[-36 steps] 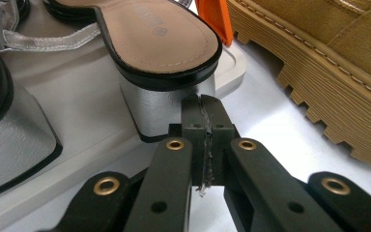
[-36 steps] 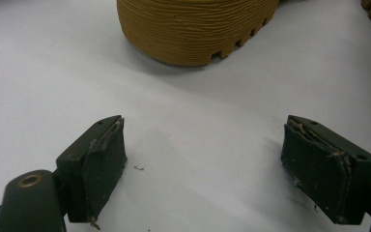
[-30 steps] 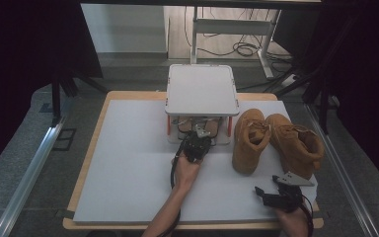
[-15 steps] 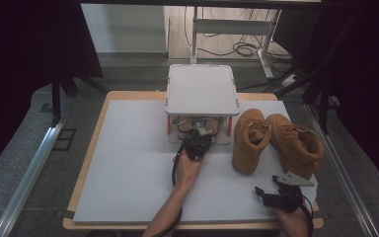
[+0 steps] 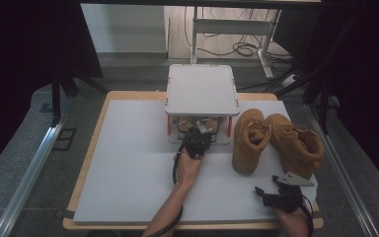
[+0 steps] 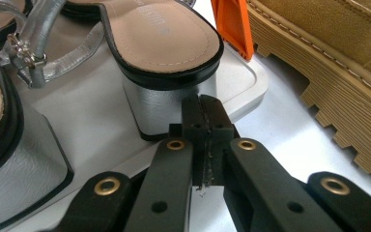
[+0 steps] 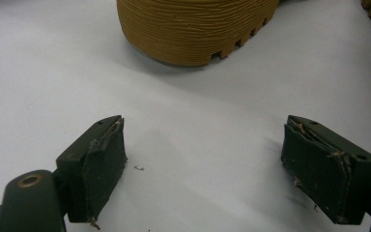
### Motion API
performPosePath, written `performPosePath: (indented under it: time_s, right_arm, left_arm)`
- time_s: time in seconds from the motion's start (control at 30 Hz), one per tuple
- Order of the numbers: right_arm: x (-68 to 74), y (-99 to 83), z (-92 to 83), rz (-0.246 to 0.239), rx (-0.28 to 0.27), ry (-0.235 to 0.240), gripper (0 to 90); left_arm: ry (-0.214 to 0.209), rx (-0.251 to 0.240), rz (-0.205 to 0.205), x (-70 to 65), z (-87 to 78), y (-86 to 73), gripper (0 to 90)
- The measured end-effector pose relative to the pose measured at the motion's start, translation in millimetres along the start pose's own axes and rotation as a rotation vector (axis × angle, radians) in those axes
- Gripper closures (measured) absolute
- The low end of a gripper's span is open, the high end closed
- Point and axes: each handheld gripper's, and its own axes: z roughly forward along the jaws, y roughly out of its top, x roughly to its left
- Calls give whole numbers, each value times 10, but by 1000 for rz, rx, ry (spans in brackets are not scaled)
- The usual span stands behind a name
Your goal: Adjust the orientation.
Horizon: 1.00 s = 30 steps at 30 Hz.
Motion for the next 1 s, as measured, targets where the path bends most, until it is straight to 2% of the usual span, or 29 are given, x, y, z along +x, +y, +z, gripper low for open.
performPosePath:
  time_s: [0.63,0.83,1.0]
  right_arm:
    - [0,0,0,0,0,0,156]
    - [0,0,0,0,0,0,156]
    - [-1,0,0,0,0,0,156]
  left_arm:
    - [8,8,7,0,61,48,895]
    - [12,12,15,-12,54,50,877]
    - [8,4,4,-12,15,28,857]
